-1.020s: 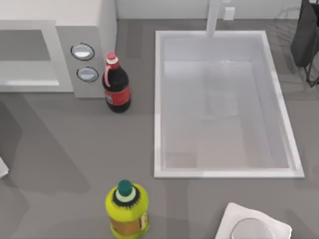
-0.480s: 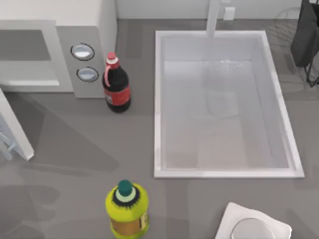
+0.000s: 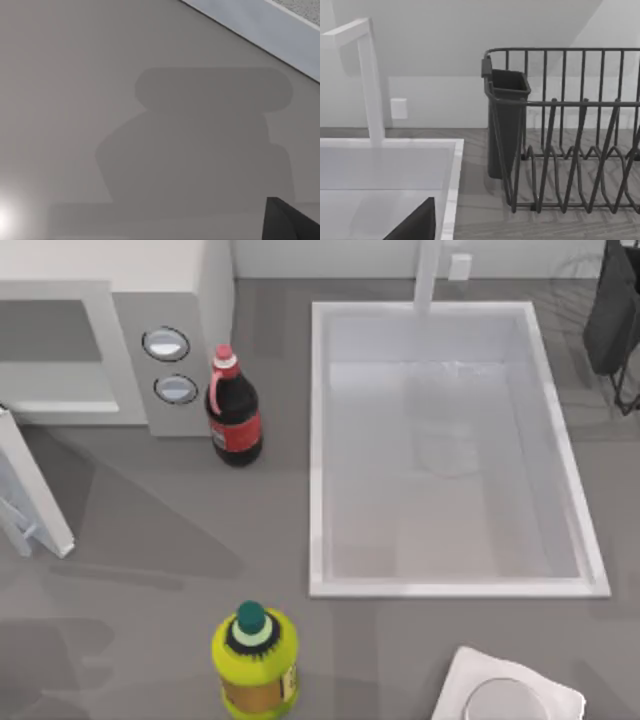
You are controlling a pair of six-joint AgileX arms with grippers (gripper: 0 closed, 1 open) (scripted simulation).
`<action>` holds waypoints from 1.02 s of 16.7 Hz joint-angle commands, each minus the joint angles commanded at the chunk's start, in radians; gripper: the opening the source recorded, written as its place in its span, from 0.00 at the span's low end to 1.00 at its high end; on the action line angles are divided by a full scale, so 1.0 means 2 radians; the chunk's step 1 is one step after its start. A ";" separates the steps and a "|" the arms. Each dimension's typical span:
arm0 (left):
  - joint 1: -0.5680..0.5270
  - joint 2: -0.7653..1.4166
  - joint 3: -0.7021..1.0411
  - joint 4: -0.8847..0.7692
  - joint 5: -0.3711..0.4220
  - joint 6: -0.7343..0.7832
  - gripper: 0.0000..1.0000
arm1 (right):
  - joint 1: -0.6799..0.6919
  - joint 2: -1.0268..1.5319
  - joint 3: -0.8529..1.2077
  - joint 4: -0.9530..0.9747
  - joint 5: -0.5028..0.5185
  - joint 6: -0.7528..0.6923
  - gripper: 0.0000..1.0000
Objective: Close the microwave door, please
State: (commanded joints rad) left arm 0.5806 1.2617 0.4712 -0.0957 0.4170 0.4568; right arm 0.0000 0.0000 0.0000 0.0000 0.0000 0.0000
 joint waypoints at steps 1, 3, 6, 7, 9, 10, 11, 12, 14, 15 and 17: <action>-0.006 -0.001 0.003 0.002 -0.006 0.004 0.00 | 0.000 0.000 0.000 0.000 0.000 0.000 1.00; -0.035 -0.008 0.019 0.007 -0.033 -0.001 0.00 | 0.000 0.000 0.000 0.000 0.000 0.000 1.00; -0.117 -0.027 0.023 0.017 -0.092 -0.049 0.00 | 0.000 0.000 0.000 0.000 0.000 0.000 1.00; -0.150 -0.036 0.016 0.019 -0.111 -0.075 0.00 | 0.000 0.000 0.000 0.000 0.000 0.000 1.00; -0.204 -0.060 -0.011 0.019 -0.142 -0.129 0.00 | 0.000 0.000 0.000 0.000 0.000 0.000 1.00; -0.224 -0.072 -0.026 0.018 -0.154 -0.152 0.00 | 0.000 0.000 0.000 0.000 0.000 0.000 1.00; -0.238 -0.083 -0.041 0.016 -0.162 -0.171 0.00 | 0.000 0.000 0.000 0.000 0.000 0.000 1.00; -0.248 -0.093 -0.053 0.013 -0.168 -0.184 0.00 | 0.000 0.000 0.000 0.000 0.000 0.000 1.00; -0.254 -0.102 -0.064 0.010 -0.172 -0.197 0.00 | 0.000 0.000 0.000 0.000 0.000 0.000 1.00; -0.254 -0.102 -0.064 0.010 -0.172 -0.197 0.00 | 0.000 0.000 0.000 0.000 0.000 0.000 1.00; -0.254 -0.102 -0.064 0.010 -0.172 -0.197 0.00 | 0.000 0.000 0.000 0.000 0.000 0.000 1.00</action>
State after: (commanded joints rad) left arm 0.0730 1.0571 0.3430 -0.0749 0.0730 0.0636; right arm 0.0000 0.0000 0.0000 0.0000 0.0000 0.0000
